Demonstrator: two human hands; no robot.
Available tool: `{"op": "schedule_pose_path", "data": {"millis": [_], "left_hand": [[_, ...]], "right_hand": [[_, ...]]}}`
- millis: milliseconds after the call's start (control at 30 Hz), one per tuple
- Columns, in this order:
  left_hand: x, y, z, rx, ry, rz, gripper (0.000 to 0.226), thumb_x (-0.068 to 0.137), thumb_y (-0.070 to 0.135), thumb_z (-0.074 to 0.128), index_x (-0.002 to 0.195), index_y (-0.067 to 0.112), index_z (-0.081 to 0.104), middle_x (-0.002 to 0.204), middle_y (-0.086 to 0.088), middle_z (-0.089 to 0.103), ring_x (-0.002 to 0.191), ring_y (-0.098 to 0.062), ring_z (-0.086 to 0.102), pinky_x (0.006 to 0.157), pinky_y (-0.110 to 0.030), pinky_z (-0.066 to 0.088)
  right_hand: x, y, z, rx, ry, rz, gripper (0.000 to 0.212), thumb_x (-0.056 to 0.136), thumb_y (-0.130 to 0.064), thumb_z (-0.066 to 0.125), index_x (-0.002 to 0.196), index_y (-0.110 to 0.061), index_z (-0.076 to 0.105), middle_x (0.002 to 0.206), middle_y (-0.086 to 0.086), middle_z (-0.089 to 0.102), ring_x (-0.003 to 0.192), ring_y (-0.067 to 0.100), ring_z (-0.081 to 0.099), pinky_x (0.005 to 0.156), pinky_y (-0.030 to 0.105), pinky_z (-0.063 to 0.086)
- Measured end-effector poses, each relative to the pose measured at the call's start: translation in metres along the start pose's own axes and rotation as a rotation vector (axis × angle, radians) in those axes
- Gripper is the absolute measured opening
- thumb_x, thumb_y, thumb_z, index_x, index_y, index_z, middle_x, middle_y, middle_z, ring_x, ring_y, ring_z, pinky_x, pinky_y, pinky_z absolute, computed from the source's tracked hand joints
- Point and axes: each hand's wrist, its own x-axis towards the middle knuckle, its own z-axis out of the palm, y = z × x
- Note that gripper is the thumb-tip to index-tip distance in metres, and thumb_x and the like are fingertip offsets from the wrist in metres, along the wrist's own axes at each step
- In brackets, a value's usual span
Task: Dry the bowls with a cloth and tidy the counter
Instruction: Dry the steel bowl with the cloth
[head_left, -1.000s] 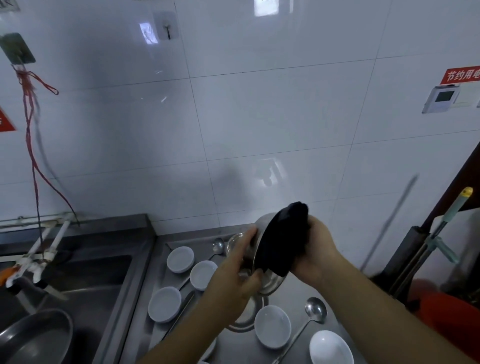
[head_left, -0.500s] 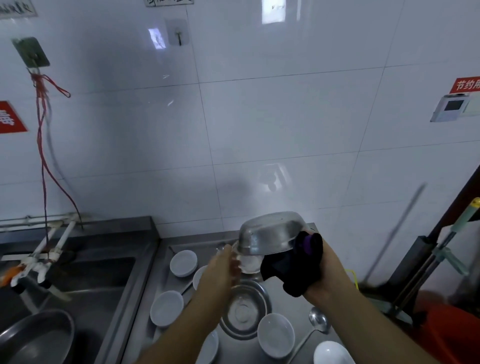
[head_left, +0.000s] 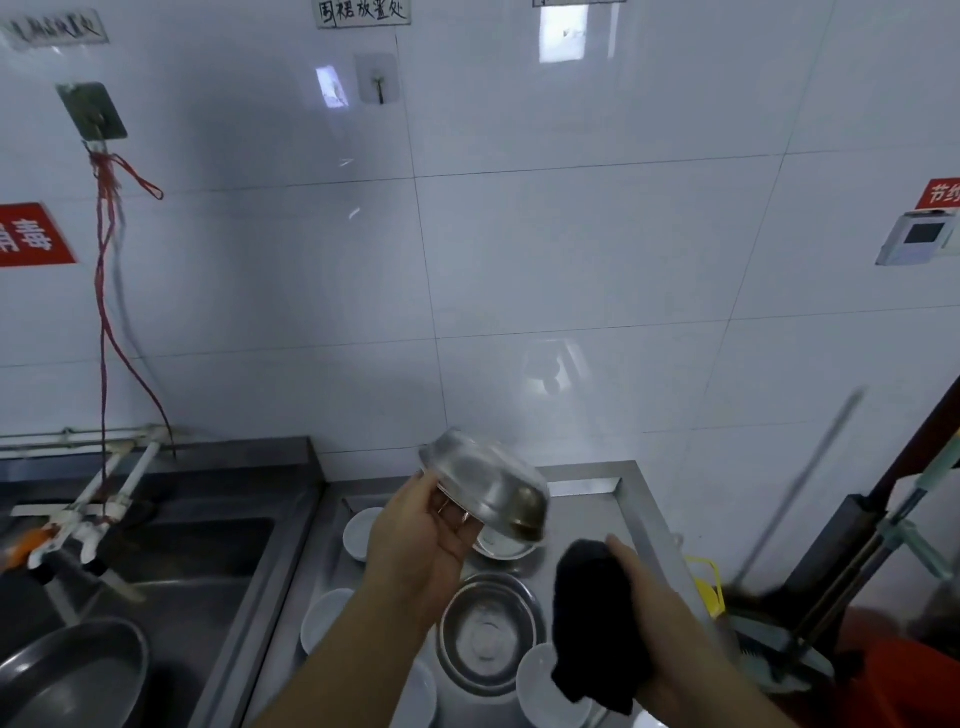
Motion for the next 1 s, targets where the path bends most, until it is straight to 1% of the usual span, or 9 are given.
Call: {"op": "schedule_pose_path", "data": {"millis": [133,200,300,367,433,600,700,800,1000], "left_hand": [[-0.004,-0.003,-0.001,0.177,-0.045,0.044,0.031,0.105,0.022,0.061,0.119,-0.003,0.073,0.096,-0.022,0.077,0.082,-0.028,0.077,0.069,-0.038,0.063],[-0.012,-0.008,0.007,0.240,-0.091,0.034,0.029,0.105,0.023,0.060,0.113,0.001,0.077,0.094,-0.023,0.077,0.080,-0.029,0.077,0.068,-0.038,0.062],[-0.032,-0.013,0.025,0.336,-0.230,-0.020,0.026,0.099,0.028,0.062,0.107,0.013,0.082,0.105,-0.023,0.077,0.085,-0.029,0.077,0.070,-0.038,0.063],[-0.043,-0.016,0.030,0.344,-0.268,-0.059,0.029,0.087,0.027,0.066,0.106,0.014,0.082,0.109,-0.022,0.078,0.089,-0.029,0.078,0.071,-0.036,0.063],[-0.050,-0.017,0.030,0.329,-0.304,-0.092,0.036,0.082,0.023,0.067,0.112,0.008,0.080,0.115,-0.026,0.076,0.096,-0.033,0.078,0.075,-0.037,0.065],[-0.054,-0.018,0.026,0.398,-0.405,-0.127,0.029,0.098,0.028,0.068,0.116,0.009,0.079,0.119,-0.031,0.073,0.103,-0.037,0.073,0.090,-0.048,0.061],[-0.051,-0.018,0.023,0.471,-0.437,-0.067,0.036,0.097,0.036,0.066,0.122,0.013,0.077,0.123,-0.038,0.067,0.107,-0.042,0.066,0.101,-0.062,0.050],[-0.043,-0.013,0.022,0.535,-0.457,0.019,0.051,0.092,0.053,0.073,0.126,0.016,0.075,0.118,-0.046,0.059,0.099,-0.042,0.059,0.090,-0.059,0.049],[-0.028,0.001,0.027,0.489,-0.450,0.132,0.062,0.080,0.064,0.081,0.122,0.018,0.077,0.107,-0.031,0.072,0.094,-0.038,0.065,0.088,-0.050,0.058]], "right_hand": [[-0.001,-0.020,0.007,-0.077,0.180,-0.424,0.027,0.100,-0.039,0.065,0.100,-0.014,0.075,0.076,0.013,0.069,0.058,0.028,0.065,0.048,0.033,0.052],[-0.005,-0.024,0.010,-0.323,0.098,-0.732,0.028,0.093,-0.052,0.064,0.104,-0.029,0.073,0.078,-0.001,0.068,0.061,0.019,0.061,0.052,0.030,0.050],[-0.007,-0.023,0.010,-0.976,-0.065,-1.230,0.030,0.097,-0.048,0.057,0.126,-0.045,0.060,0.118,-0.028,0.064,0.108,-0.002,0.063,0.094,0.027,0.052],[-0.003,-0.021,0.012,-1.265,-0.264,-1.453,0.041,0.101,-0.029,0.058,0.142,-0.030,0.057,0.144,-0.025,0.054,0.138,0.004,0.049,0.117,0.035,0.039],[0.001,-0.023,0.013,-1.328,-0.348,-1.443,0.047,0.100,-0.019,0.059,0.147,-0.019,0.057,0.150,-0.012,0.055,0.144,0.015,0.046,0.120,0.045,0.036],[0.009,-0.041,0.019,-1.211,-0.249,-1.153,0.038,0.095,-0.027,0.051,0.124,-0.009,0.069,0.112,-0.006,0.069,0.104,0.014,0.063,0.096,0.028,0.046],[0.017,-0.064,0.026,-0.942,-0.133,-0.874,0.027,0.093,-0.034,0.048,0.105,-0.027,0.071,0.087,-0.005,0.072,0.084,0.011,0.068,0.079,0.025,0.052],[0.026,-0.074,0.028,-0.662,-0.114,-0.720,0.020,0.097,-0.033,0.055,0.094,-0.038,0.074,0.085,-0.007,0.073,0.084,0.010,0.068,0.079,0.027,0.053],[0.041,-0.063,0.020,-0.032,0.042,-0.296,0.030,0.085,-0.050,0.070,0.077,-0.024,0.083,0.081,0.005,0.074,0.077,0.023,0.071,0.080,0.040,0.054]]}}
